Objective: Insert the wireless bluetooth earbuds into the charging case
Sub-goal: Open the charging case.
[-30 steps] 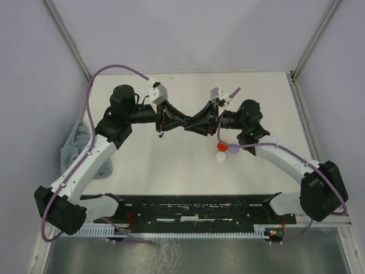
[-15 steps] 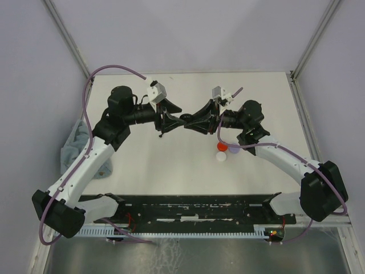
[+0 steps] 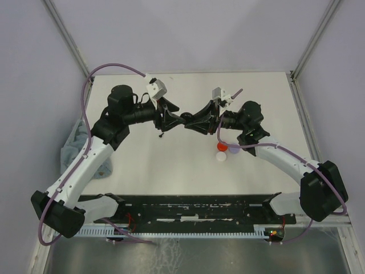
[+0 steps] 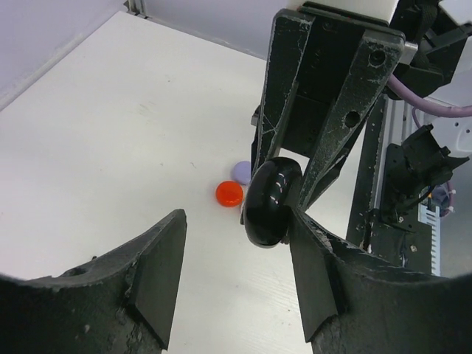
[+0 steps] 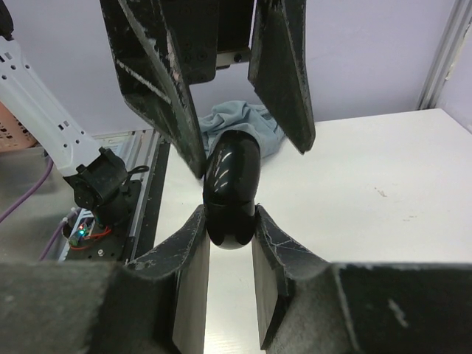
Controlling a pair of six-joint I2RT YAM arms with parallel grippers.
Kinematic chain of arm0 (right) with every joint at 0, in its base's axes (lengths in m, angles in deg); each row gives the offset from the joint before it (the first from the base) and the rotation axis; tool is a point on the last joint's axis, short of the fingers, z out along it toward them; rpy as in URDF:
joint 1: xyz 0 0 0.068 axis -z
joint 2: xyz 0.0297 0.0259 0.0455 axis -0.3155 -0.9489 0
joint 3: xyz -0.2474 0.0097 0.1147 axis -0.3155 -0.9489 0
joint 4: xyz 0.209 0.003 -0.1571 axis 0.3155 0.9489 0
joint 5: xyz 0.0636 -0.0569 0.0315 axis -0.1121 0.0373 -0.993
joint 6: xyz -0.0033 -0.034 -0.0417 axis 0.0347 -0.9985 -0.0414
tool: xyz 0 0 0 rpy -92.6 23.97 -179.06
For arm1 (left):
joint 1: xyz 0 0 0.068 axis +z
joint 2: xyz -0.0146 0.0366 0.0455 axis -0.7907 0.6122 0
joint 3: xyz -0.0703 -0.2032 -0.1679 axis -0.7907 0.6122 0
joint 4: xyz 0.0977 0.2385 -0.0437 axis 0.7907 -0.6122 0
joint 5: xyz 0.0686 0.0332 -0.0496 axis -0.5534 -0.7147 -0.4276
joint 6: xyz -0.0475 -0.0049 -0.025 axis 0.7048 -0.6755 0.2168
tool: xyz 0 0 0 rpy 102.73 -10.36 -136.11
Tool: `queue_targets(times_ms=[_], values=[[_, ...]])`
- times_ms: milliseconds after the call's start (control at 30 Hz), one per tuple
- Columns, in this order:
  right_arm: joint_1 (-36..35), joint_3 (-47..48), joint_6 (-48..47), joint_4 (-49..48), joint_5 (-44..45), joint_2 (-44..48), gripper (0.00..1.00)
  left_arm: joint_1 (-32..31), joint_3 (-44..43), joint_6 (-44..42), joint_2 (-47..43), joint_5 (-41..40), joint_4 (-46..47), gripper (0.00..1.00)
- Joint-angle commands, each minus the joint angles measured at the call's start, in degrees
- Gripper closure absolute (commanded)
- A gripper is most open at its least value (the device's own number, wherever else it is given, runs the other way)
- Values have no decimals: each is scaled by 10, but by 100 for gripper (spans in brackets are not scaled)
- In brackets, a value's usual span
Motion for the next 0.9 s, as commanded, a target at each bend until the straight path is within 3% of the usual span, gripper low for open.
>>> queue_targets(times_ms=[0, 433, 567, 667, 867], values=[[-3, -9, -8, -7, -32, 11, 95, 4, -43, 22, 1, -50, 12, 36], [-2, -30, -42, 18, 20, 11, 96, 5, -50, 37, 10, -82, -8, 34], [-2, -55, -115, 74, 113, 16, 96, 5, -39, 79, 9, -178, -22, 32], [-1, -89, -143, 74, 165, 23, 96, 5, -22, 113, 23, -284, -53, 32], [-1, -137, -159, 52, 236, 25, 96, 5, 3, 191, 90, -401, -100, 32]])
